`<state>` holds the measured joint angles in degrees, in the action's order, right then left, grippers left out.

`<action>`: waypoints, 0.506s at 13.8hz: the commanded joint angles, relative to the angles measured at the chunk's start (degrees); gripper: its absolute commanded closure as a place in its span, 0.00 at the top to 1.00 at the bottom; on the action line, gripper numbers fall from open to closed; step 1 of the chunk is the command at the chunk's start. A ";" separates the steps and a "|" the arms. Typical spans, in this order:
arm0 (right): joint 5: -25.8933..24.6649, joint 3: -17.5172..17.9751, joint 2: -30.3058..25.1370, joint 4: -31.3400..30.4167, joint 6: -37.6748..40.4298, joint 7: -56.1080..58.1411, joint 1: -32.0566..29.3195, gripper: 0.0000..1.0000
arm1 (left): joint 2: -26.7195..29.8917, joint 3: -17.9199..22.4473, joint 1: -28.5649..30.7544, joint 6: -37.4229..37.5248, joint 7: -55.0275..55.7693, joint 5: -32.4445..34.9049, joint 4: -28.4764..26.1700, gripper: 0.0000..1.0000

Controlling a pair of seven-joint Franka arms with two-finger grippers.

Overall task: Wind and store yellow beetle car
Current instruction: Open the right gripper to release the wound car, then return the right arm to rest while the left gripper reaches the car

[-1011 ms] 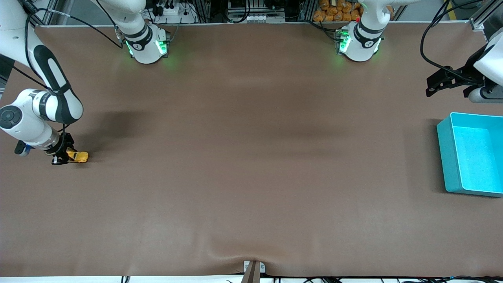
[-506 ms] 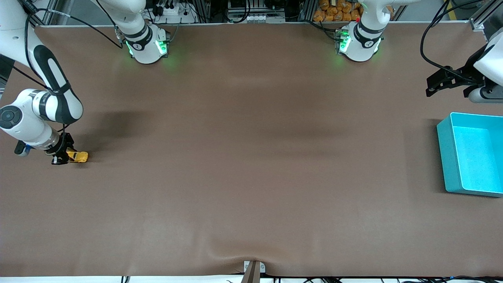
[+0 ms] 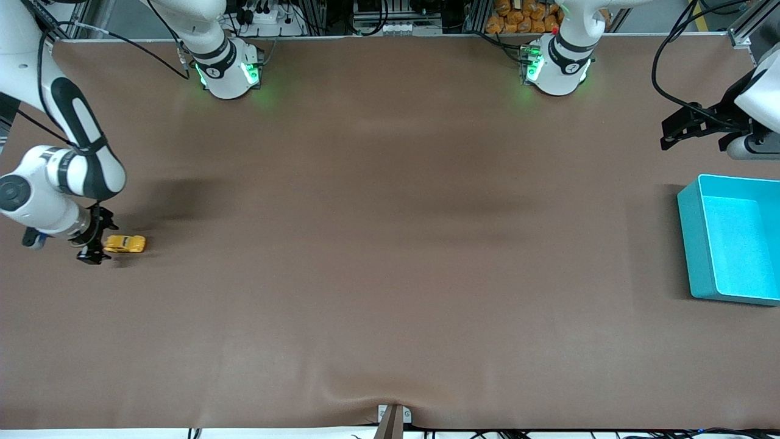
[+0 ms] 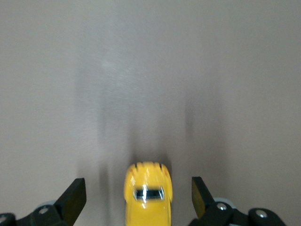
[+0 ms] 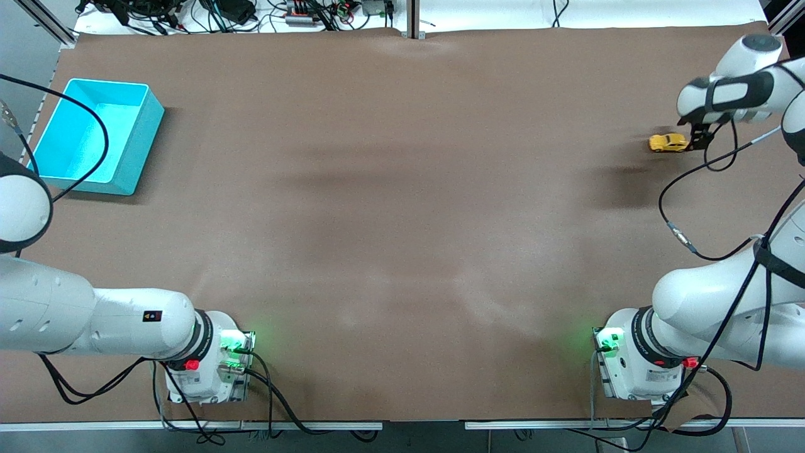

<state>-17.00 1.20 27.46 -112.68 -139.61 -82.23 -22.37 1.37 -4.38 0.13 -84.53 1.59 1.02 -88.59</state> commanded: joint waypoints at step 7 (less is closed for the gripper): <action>0.04 8.02 -8.30 15.02 26.73 4.43 1.36 1.00 | 0.65 -0.10 0.31 -0.02 -0.36 -1.11 0.09 1.00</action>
<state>-16.92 8.94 19.05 -100.49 -115.92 -80.57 -21.27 1.37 -4.38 0.13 -84.53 1.59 1.02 -88.58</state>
